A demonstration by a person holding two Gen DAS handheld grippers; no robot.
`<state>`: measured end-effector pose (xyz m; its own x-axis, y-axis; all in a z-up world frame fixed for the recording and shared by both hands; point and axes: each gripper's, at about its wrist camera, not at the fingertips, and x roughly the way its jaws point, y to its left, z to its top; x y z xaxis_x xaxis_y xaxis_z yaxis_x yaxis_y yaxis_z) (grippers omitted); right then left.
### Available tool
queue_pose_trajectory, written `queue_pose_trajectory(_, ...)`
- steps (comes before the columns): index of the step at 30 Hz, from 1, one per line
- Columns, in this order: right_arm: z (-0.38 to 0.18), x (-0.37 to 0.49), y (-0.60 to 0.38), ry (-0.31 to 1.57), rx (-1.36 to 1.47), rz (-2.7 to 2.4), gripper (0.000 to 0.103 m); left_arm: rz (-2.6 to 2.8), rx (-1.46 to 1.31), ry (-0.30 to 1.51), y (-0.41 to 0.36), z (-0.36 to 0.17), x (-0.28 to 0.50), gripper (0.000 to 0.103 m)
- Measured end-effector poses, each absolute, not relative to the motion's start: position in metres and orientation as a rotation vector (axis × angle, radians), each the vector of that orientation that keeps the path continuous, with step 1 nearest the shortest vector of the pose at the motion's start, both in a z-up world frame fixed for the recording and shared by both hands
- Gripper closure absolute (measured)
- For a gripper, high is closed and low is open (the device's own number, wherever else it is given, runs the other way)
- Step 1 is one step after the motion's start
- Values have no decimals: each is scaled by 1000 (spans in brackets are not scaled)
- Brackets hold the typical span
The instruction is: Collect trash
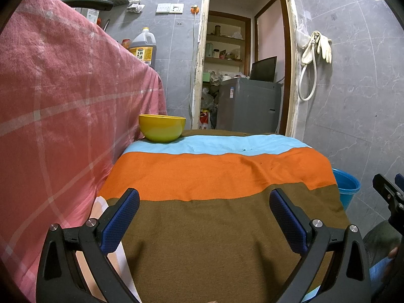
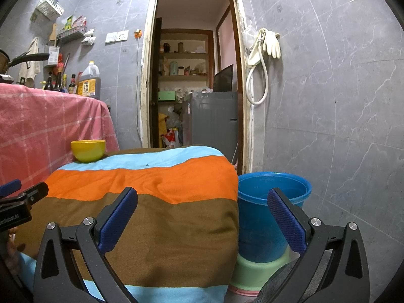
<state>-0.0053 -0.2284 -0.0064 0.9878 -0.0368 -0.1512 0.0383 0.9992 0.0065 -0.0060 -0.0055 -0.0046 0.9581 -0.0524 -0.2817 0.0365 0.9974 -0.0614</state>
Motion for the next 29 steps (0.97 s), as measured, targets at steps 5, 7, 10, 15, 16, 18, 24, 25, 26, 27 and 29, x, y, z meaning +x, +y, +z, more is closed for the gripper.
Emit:
queue_pose_trajectory(5, -6, -5, -229, 153, 10, -38, 0, -45, -56, 287, -6, -4, -6, 2)
queue_pose_trajectory(7, -6, -5, -229, 152, 10, -37, 0, -46, -56, 287, -6, -4, -6, 2)
queue_pose_trajectory(10, -6, -5, -229, 155, 9, -37, 0, -51, -53, 290, -7, -5, -6, 2)
queue_pose_trajectory(15, -8, -3, -228, 160, 9, -40, 0, -53, -37, 282, -8, -8, -9, 2)
queue_pose_trajectory(16, -9, -4, -228, 162, 10, -42, 0, -54, -33, 274, -9, -7, -11, 2)
queue_pose_trajectory(18, -11, -4, -227, 164, 11, -42, 0, -59, -26, 263, -9, -7, -12, 2)
queue_pose_trajectory(24, -12, -4, -228, 165, 10, -41, 0, -52, 0, 253, -13, -6, -13, 2)
queue_pose_trajectory(25, -11, -3, -229, 165, 10, -41, 0, -52, -1, 252, -13, -6, -13, 2)
queue_pose_trajectory(26, -11, -4, -228, 165, 11, -41, 0, -53, -1, 253, -13, -6, -12, 2)
queue_pose_trajectory(27, -11, -4, -228, 165, 11, -41, 0, -52, -2, 253, -13, -6, -12, 2)
queue_pose_trajectory(29, -11, -4, -229, 165, 11, -41, 0, -51, -2, 254, -14, -6, -12, 2)
